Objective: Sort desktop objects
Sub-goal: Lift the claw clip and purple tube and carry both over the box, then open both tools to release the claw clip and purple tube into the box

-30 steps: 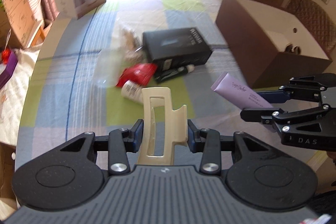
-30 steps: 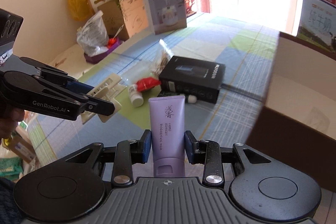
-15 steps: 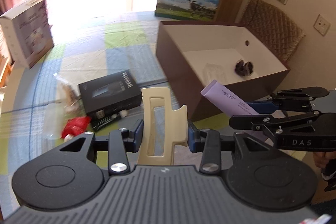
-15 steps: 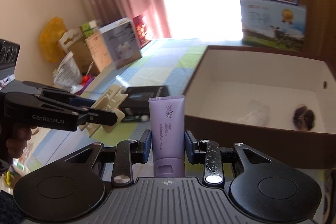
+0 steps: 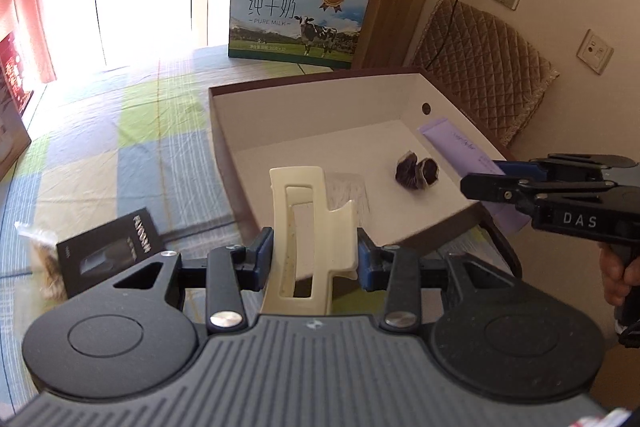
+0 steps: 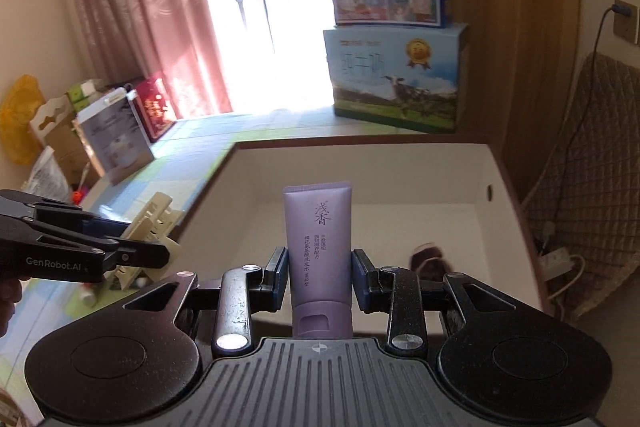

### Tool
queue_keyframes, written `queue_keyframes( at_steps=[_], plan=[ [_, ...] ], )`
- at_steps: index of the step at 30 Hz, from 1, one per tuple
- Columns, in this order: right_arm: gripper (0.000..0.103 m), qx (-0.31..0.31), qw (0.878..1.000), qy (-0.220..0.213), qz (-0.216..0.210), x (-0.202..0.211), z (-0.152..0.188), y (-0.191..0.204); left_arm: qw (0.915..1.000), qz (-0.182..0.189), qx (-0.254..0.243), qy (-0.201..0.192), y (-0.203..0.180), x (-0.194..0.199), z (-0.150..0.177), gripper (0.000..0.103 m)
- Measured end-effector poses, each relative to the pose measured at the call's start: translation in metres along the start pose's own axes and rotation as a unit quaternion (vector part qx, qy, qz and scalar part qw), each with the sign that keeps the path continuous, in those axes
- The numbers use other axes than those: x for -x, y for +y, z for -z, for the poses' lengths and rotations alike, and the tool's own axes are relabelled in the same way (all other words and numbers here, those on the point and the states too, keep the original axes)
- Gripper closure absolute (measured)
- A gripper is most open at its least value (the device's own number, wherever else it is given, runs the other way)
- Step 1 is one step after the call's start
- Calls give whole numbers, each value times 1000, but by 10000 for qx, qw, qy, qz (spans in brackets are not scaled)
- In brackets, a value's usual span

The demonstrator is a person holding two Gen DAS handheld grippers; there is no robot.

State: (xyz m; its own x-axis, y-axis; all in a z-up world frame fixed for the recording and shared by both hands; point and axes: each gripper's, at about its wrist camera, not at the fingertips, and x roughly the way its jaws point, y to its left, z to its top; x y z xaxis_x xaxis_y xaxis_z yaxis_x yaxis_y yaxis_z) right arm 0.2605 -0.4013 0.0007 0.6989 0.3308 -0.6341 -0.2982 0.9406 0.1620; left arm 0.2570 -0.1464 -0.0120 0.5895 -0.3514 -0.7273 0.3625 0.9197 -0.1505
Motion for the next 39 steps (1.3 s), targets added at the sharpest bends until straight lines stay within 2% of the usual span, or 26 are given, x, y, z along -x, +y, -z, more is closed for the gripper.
queue_keyframes(
  at_steps=[6, 13, 20, 29, 35, 39],
  plan=[
    [72, -47, 9993, 324, 154, -36, -10, -33, 9989, -288, 95, 365, -11, -53, -34, 67],
    [72, -42, 9961, 856, 228, -78, -7, -52, 9946, -689, 88, 768, -15, -107, -54, 67],
    [72, 111, 9884, 1485, 306, -109, 4, -63, 9867, -977, -129, 1293, -20, -148, -53, 67],
    [72, 264, 9830, 1798, 267, -122, 4, -74, 9750, -1217, -550, 1775, -29, -183, -45, 67],
    [72, 361, 9815, 1872, 197, -128, 2, -73, 9677, -1323, -636, 2048, -26, -198, -40, 67],
    [72, 406, 9804, 1921, 154, -133, 1, -69, 9677, -1286, -631, 2076, -25, -200, -39, 57]
  ],
)
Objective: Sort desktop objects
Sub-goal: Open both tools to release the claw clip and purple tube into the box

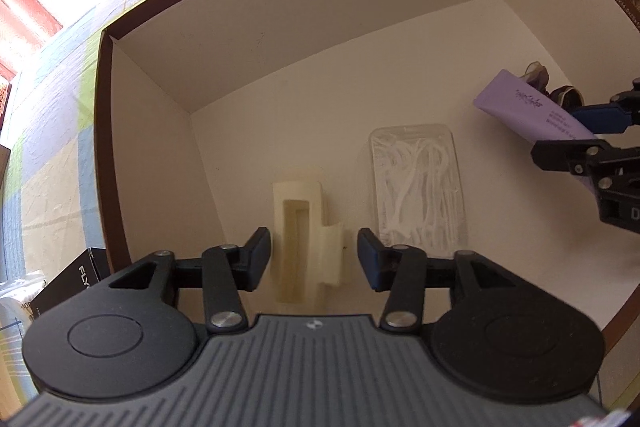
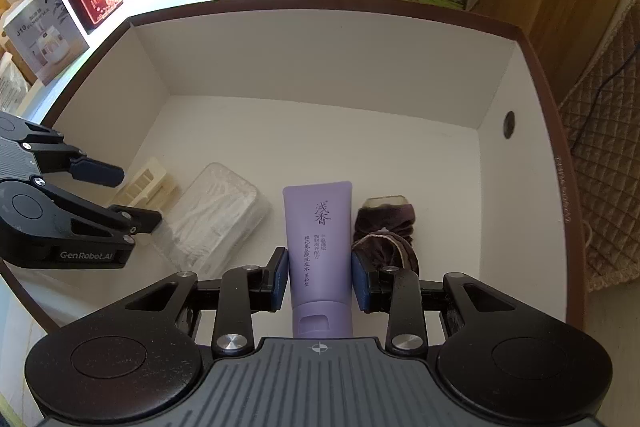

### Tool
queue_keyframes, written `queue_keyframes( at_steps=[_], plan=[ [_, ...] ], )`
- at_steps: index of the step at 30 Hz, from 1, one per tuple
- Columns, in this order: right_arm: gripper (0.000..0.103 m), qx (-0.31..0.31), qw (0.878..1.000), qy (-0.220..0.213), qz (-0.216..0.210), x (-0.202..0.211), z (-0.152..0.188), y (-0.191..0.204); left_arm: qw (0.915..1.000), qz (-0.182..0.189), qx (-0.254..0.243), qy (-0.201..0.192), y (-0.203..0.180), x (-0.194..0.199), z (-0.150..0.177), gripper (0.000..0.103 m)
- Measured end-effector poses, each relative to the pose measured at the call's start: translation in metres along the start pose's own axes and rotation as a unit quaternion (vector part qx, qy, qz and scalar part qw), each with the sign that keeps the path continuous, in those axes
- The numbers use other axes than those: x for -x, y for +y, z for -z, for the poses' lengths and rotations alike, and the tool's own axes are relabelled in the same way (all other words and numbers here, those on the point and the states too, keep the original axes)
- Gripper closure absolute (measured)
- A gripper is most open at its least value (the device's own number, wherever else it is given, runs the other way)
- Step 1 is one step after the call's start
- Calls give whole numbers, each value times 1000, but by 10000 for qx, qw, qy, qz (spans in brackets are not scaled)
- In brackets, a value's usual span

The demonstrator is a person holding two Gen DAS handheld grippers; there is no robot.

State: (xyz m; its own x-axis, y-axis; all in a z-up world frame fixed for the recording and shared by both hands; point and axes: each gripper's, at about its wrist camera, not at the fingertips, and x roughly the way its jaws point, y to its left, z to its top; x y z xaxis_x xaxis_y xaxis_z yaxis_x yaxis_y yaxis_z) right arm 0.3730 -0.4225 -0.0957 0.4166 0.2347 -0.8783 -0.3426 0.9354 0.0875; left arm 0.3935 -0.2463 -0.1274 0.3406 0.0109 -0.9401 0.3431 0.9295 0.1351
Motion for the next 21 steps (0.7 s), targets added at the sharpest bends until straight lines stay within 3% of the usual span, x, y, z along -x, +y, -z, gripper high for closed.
queue_keyframes(
  at_steps=[8, 12, 21],
  plan=[
    [69, 156, 9999, -64, -5, -3, -2, 10, 10000, -16, -29, -57, -3, 0, 1, 52],
    [45, 198, 9996, -218, -42, 4, -1, 12, 9999, 29, -41, -118, -4, 2, 4, 47],
    [15, 314, 9981, -534, -19, 28, 8, 17, 9991, 190, -103, -368, -12, 19, 13, 29]
  ],
)
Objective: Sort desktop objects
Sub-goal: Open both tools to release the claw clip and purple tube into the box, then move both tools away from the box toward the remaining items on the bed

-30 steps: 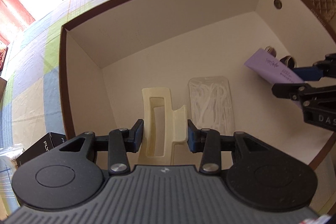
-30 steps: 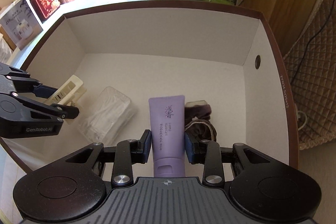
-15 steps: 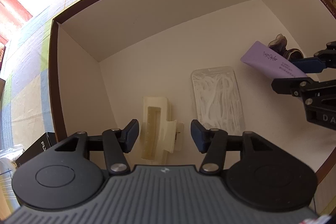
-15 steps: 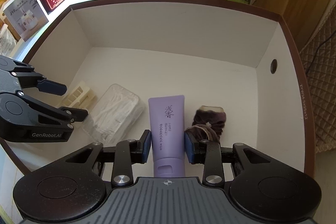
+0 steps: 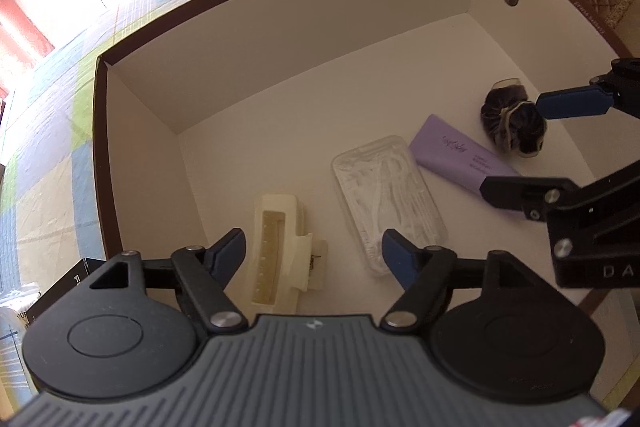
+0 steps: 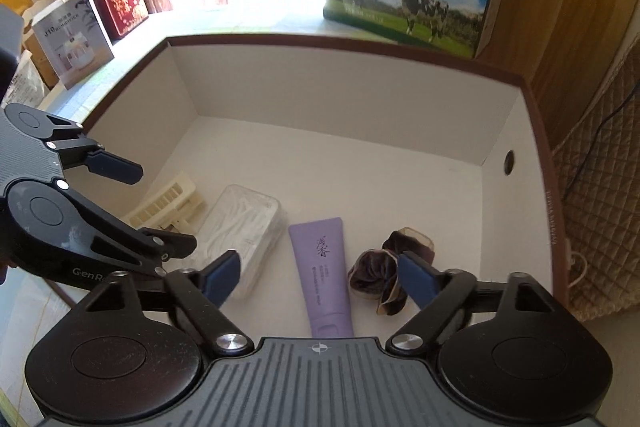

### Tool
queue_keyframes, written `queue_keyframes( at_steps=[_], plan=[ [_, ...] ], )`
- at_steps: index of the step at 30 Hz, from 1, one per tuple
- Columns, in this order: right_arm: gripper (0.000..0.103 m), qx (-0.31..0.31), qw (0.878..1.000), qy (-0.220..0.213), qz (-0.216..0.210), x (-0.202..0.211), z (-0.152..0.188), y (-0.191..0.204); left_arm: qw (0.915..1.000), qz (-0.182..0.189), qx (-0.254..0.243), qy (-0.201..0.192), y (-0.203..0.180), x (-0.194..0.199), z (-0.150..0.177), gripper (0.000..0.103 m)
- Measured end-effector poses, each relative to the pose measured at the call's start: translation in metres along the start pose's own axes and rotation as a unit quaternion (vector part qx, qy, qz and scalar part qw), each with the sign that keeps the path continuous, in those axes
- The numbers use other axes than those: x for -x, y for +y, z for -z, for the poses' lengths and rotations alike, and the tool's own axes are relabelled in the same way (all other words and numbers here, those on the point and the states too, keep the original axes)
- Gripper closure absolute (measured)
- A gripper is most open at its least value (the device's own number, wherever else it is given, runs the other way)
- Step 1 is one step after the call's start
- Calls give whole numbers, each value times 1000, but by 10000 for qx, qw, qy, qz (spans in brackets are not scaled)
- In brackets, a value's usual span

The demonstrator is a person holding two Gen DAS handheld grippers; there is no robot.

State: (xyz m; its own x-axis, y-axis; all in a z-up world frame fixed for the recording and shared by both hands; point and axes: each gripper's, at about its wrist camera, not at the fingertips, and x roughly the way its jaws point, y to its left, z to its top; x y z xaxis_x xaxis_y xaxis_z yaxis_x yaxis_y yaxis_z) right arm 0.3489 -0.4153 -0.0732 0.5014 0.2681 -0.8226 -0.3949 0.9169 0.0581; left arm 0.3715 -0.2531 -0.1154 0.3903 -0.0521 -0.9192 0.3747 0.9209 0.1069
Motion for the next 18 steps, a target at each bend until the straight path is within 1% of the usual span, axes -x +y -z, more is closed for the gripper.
queue_keyframes(
  at_steps=[2, 4, 9, 11, 16, 18],
  plan=[
    [12, 25, 10000, -71, 23, 5, 1, 3, 10000, 5, 1, -70, -1, 5, -8, 24],
    [9, 47, 9998, -163, 65, 11, 1, 4, 9999, -26, 11, -141, 0, 11, -8, 21],
    [2, 23, 9991, -393, 149, 26, 4, 4, 9995, 3, 80, -311, 2, 26, -7, 19],
    [2, -50, 9987, -482, 167, 33, 6, 4, 9992, -1, 99, -390, 3, 30, -7, 15],
    [2, -250, 9973, -664, 203, 48, 11, 4, 9977, 19, 243, -630, 7, 53, 2, 11],
    [2, -307, 9968, -708, 210, 54, 12, 5, 9967, 37, 308, -745, 10, 64, 8, 11]
  ],
)
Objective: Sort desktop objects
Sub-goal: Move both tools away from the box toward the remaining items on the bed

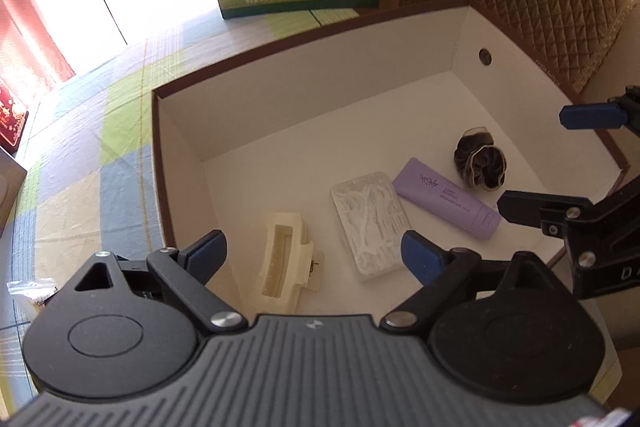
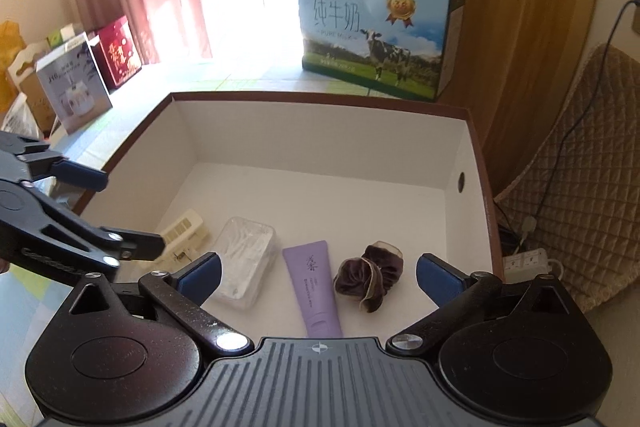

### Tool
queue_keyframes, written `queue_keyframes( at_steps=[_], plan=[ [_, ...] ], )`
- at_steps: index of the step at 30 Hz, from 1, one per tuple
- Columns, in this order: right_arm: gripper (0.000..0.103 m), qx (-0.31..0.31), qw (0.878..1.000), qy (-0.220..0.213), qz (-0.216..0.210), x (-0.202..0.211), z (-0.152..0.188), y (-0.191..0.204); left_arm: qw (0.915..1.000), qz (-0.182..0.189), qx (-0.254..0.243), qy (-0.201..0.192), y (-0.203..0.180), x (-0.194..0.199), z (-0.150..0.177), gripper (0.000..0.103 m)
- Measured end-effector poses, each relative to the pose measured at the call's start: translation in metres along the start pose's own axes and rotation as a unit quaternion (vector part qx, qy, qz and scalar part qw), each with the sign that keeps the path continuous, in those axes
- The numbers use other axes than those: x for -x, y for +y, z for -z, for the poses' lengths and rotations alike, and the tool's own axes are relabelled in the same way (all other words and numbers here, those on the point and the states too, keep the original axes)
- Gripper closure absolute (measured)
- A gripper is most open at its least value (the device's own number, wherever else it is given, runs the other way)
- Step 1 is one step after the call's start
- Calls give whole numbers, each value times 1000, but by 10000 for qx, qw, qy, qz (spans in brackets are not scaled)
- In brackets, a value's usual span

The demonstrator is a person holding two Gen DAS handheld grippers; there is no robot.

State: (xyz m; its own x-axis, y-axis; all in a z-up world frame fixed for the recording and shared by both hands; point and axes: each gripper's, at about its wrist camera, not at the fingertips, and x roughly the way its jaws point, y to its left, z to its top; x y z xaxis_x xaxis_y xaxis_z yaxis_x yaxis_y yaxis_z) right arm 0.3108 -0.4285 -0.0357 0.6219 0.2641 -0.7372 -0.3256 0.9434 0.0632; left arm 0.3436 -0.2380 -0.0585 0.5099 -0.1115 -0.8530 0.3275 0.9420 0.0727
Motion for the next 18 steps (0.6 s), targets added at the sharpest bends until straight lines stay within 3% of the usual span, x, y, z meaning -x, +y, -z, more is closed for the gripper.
queue_keyframes(
  at_steps=[18],
  plan=[
    [2, -62, 9993, -351, -73, 52, 16, 44, 9980, 170, 284, -533, 21, 75, 44, 10]
  ],
)
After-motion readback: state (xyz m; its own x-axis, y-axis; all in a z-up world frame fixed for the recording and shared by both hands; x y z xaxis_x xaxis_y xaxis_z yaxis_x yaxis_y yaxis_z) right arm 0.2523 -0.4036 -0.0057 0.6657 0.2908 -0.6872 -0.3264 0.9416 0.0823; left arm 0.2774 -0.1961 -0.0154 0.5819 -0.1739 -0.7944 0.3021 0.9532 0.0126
